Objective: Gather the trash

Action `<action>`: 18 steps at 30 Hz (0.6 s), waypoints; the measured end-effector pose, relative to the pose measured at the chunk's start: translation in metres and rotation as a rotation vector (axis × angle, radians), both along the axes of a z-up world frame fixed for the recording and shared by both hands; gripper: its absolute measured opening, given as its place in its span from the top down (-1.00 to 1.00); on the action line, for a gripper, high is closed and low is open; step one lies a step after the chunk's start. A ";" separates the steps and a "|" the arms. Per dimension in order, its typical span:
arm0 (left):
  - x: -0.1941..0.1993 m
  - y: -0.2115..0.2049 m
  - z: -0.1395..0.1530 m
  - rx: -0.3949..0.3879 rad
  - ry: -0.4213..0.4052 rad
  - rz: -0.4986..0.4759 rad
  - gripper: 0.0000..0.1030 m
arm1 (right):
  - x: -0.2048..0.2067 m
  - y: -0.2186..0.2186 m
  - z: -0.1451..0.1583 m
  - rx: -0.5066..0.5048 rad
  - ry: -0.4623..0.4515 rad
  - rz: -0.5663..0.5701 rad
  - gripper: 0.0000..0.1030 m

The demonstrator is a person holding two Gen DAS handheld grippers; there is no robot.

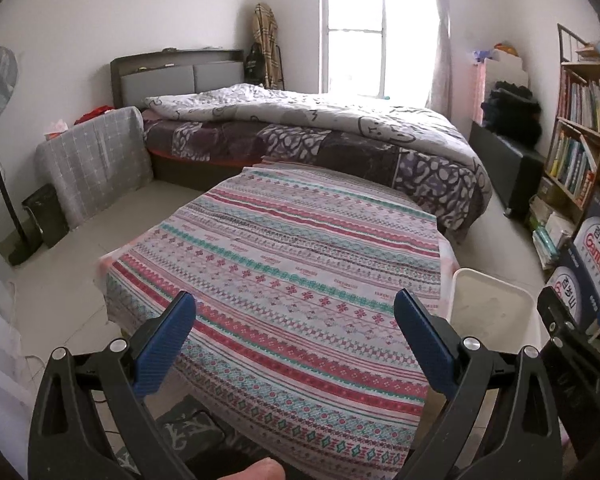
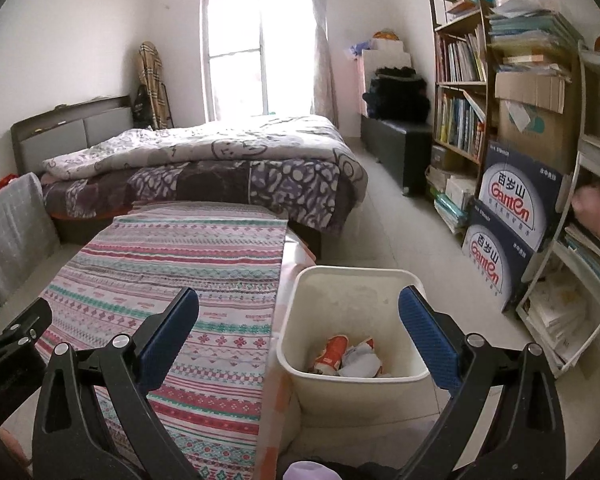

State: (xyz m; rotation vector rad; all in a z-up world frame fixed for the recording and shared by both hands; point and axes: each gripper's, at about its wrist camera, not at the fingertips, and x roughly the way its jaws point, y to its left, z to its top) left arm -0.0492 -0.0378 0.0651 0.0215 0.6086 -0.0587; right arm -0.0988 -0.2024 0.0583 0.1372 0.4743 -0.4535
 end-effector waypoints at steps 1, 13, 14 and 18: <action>0.000 0.002 0.001 -0.004 -0.002 0.006 -0.87 | -0.001 0.001 0.000 -0.002 -0.004 -0.002 -0.86; -0.002 0.005 0.001 0.000 -0.009 0.015 -0.87 | -0.003 0.004 0.000 0.001 -0.014 -0.001 -0.86; -0.002 0.005 0.002 -0.001 -0.009 0.015 -0.87 | -0.003 0.004 0.000 0.002 -0.014 0.000 -0.86; -0.002 0.005 0.001 0.003 -0.009 0.016 -0.87 | -0.002 0.002 -0.001 0.007 -0.012 0.002 -0.86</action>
